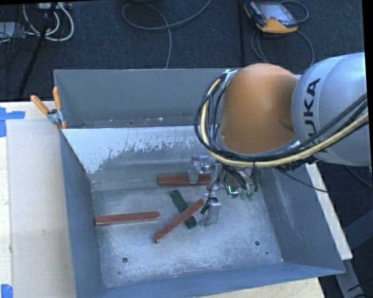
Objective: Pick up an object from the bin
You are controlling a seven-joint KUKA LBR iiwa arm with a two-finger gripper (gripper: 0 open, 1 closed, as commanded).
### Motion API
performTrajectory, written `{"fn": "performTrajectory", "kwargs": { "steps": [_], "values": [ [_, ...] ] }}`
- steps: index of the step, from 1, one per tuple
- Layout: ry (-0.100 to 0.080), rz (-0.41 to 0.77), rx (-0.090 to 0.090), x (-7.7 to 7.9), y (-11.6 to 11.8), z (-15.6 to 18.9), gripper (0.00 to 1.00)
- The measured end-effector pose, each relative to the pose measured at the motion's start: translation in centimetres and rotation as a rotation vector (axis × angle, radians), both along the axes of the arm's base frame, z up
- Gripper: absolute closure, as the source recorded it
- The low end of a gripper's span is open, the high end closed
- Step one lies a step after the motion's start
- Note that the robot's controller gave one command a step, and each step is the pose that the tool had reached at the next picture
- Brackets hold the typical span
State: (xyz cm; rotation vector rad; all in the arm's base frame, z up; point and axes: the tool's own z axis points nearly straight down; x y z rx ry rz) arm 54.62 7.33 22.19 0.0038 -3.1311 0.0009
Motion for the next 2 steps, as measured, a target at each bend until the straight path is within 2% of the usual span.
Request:
{"fn": "performTrajectory", "kwargs": {
  "steps": [1, 2],
  "values": [
    [-0.008, -0.004, 0.001, 0.16, -0.08, 0.41, 1.0],
    [-0.008, -0.005, 0.001, 0.16, -0.08, 0.41, 0.0]
  ]
}}
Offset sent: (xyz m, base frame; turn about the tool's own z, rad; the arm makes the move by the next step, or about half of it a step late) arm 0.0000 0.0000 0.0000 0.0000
